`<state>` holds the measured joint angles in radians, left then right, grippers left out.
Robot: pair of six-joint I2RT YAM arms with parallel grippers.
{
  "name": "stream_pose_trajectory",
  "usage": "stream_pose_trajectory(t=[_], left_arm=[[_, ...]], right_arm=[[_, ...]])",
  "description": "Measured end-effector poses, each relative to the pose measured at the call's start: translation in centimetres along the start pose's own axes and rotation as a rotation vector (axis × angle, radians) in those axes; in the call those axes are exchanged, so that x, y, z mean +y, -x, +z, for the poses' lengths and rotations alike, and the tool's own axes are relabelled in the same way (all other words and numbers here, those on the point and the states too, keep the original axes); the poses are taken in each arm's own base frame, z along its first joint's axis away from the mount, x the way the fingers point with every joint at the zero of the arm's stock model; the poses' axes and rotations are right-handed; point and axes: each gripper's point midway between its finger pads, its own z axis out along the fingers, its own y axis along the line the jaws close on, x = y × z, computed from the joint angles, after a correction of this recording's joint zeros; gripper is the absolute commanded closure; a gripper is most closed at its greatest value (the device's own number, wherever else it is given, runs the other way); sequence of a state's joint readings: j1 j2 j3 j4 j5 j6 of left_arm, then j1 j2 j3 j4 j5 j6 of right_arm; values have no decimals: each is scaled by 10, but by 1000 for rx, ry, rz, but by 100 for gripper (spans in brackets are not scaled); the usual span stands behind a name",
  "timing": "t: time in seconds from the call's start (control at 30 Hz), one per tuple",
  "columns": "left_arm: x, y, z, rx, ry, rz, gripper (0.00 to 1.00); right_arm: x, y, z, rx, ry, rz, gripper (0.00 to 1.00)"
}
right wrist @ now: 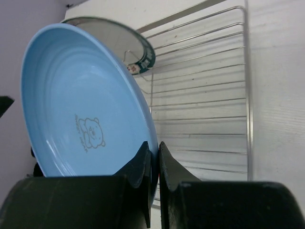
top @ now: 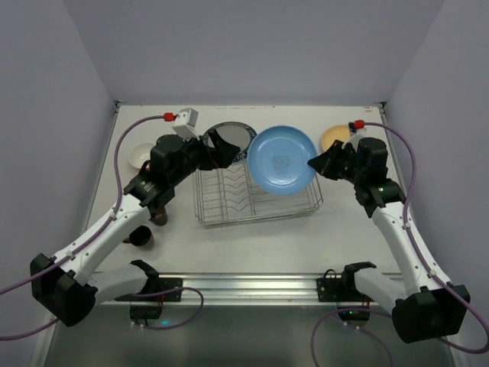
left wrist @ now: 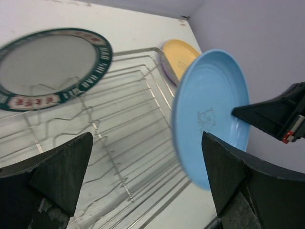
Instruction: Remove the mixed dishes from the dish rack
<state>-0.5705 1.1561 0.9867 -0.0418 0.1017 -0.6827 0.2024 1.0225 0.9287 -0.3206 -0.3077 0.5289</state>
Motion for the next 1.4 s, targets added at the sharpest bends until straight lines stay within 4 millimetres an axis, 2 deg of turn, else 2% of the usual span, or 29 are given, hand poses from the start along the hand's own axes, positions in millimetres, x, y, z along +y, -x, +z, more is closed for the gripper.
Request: stream_pose_trajectory(t=[0.1, 0.2, 0.3, 0.4, 0.47, 0.57, 0.67, 0.73, 0.83, 0.97, 1.27, 1.4], left_arm=[[16, 23, -20, -74, 121, 53, 0], [30, 41, -44, -134, 230, 91, 0], [44, 43, -68, -143, 317, 145, 0], [53, 37, -85, -127, 337, 228, 0], [61, 25, -95, -110, 337, 285, 0], [75, 9, -104, -86, 349, 340, 0], [84, -2, -108, -69, 355, 385, 0], [90, -9, -110, -60, 357, 408, 0], [95, -16, -110, -42, 358, 433, 0], [99, -24, -110, -28, 349, 457, 0], [96, -26, -114, -39, 318, 471, 0], [96, -28, -112, -25, 313, 480, 0]], right_arm=[[-34, 18, -6, -68, -81, 97, 100], [-87, 45, -21, -210, -217, 239, 100], [-144, 63, -41, -373, -403, 380, 100], [-183, 71, -49, -468, -536, 489, 100], [-210, 73, -43, -491, -598, 565, 100], [-256, 69, -22, -456, -663, 671, 100], [-299, 56, -1, -394, -708, 751, 100], [-318, 47, 12, -350, -722, 786, 100], [-332, 40, 32, -290, -705, 808, 100], [-339, 51, 49, -263, -666, 791, 100], [-340, 74, 58, -255, -635, 720, 99], [-343, 68, 62, -230, -641, 712, 99]])
